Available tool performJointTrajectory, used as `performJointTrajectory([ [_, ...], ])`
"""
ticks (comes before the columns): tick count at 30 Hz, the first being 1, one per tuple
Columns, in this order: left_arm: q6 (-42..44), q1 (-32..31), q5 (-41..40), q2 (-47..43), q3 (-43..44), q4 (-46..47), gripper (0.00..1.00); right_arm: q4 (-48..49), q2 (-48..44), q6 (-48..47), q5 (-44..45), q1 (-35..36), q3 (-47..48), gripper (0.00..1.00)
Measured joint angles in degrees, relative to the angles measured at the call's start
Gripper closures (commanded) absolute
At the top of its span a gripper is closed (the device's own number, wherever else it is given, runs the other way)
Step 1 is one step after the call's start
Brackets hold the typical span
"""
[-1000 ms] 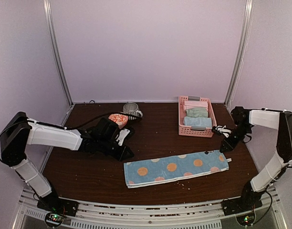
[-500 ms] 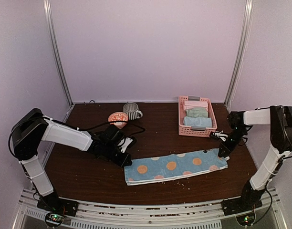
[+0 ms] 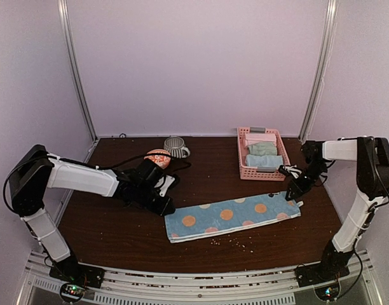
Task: Roll the towels
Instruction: Move the towel to the center of the board, then pick up the towel from the center of the board.
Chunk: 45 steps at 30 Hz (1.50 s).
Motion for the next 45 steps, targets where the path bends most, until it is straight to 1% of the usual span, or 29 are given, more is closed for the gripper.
performJointTrajectory([
  [5,-0.4,0.0,0.1,-3.0,-0.1,0.6,0.87,-0.2,-0.2,2.0,1.3,-0.2,-0.2,0.62],
  [13,-0.9,0.0,0.0,-3.0,-2.2,1.0,0.87,-0.5,-0.4,4.6,4.5,-0.7,-1.7,0.60],
  [18,-1.0,0.0,0.0,-3.0,-2.3,1.3,0.87,-0.4,-0.5,5.5,4.7,-0.7,-1.7,0.59],
  [21,-1.1,0.0,-0.1,-3.0,-2.3,1.3,0.87,0.0,-0.3,5.7,4.8,-0.7,-2.1,0.61],
  [23,-1.1,0.0,-0.3,-3.0,-2.4,1.3,0.87,0.2,0.1,5.6,4.7,-0.7,-2.4,0.63],
  [25,-1.1,0.0,-0.7,-3.0,-2.5,1.2,0.87,0.4,0.1,5.6,4.7,-0.7,-2.4,0.69],
  [28,-1.1,0.0,-1.5,-3.0,-2.6,1.2,0.87,1.0,0.1,5.7,5.2,-0.7,-2.7,0.83],
  [33,-1.1,0.0,-2.7,-3.0,-2.7,1.0,0.87,2.4,0.0,5.9,6.8,-1.2,-3.2,1.00],
  [40,-1.1,0.0,-3.0,-3.0,-3.0,1.0,0.87,2.1,-0.5,5.7,6.8,-2.3,-3.3,1.00],
  [45,-1.1,0.0,-3.3,-3.0,-3.7,1.1,0.87,-2.6,-3.4,3.5,5.0,-4.2,-2.3,1.00],
])
